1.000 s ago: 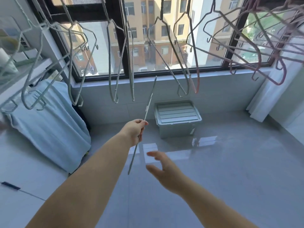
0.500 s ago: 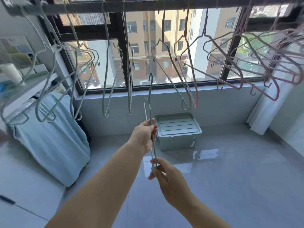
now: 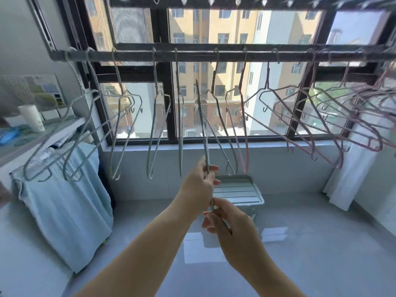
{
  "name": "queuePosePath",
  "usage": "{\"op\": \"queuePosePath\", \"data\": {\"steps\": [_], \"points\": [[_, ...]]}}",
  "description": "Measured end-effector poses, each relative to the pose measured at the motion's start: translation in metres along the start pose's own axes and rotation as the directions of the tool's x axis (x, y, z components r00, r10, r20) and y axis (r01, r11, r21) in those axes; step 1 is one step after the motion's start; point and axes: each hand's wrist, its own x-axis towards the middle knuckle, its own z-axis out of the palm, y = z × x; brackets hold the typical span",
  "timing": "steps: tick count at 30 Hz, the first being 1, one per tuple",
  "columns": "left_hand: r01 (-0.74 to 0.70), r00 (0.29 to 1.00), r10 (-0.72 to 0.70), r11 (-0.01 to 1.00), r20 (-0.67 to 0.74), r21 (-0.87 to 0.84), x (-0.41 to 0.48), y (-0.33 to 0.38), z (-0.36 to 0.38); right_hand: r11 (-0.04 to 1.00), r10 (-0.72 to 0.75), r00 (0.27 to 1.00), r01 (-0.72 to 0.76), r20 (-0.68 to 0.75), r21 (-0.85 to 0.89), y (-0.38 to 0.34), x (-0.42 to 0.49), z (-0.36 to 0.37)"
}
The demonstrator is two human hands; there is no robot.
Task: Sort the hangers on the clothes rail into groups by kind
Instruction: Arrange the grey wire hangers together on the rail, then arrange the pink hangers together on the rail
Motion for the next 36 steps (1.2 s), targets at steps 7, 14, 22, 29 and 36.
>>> {"op": "queuePosePath", "data": {"steps": [7, 14, 22, 29, 36], "points": [[-0.095, 0.991, 0.099, 0.994, -0.087, 0.058, -0.003, 0.034, -0.018, 0.991, -0.056, 0.998, 0.057, -0.006, 0.118, -0.028, 0.008, -0.007], [-0.156, 0.986, 0.161, 0.983, -0.047, 0.099, 0.024, 0.069, -0.031, 0.981, -0.108, 0.992, 0.118, -0.071, 0.153, -0.053, 0.044, -0.018], [-0.061, 0.997, 0.063, 0.997, -0.039, 0.049, 0.057, 0.069, -0.032, 0.973, 0.001, 0.997, 0.017, -0.075, 0.230, -0.058, 0.075, -0.018], [-0.037, 0.996, 0.038, 0.999, -0.083, 0.023, 0.060, 0.048, -0.026, 0.976, 0.096, 0.995, -0.093, -0.005, 0.196, -0.054, 0.072, -0.011], [-0.141, 0.955, 0.203, 0.953, -0.217, 0.269, 0.047, 0.033, -0.021, 0.952, -0.074, 0.989, 0.032, -0.127, -0.305, -0.063, 0.063, -0.050]]}}
